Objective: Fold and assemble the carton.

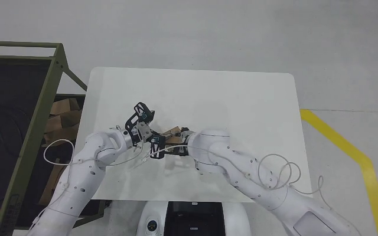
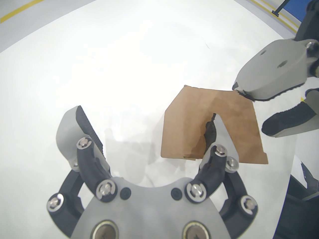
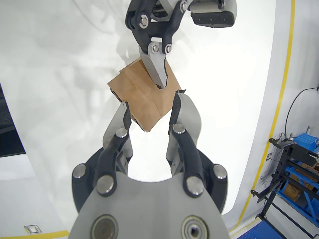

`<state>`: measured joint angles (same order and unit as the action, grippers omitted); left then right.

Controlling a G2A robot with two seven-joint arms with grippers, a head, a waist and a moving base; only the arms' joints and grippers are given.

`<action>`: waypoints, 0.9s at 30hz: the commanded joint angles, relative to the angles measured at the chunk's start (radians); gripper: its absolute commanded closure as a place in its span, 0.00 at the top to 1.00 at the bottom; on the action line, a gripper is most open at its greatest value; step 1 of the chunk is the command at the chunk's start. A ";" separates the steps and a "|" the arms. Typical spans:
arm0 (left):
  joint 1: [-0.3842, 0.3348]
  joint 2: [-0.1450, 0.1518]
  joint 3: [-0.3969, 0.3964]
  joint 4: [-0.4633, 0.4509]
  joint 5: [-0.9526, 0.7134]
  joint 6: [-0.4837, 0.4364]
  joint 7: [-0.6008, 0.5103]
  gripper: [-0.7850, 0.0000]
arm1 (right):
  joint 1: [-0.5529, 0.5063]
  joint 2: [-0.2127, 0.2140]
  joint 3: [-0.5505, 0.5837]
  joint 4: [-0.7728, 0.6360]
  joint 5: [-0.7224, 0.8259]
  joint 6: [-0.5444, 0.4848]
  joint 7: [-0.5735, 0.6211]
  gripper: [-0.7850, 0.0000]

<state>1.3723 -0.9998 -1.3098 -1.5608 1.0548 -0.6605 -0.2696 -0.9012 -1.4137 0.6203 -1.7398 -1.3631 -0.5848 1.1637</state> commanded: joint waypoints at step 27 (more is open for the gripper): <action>-0.021 -0.002 0.012 0.019 -0.006 0.004 -0.003 1.00 | -0.066 0.003 0.024 0.023 -0.081 0.075 -0.115 0.38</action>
<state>1.3523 -1.0016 -1.2974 -1.5437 1.0498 -0.6566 -0.2739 -0.9633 -1.4117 0.6428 -1.7166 -1.4419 -0.5115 1.0534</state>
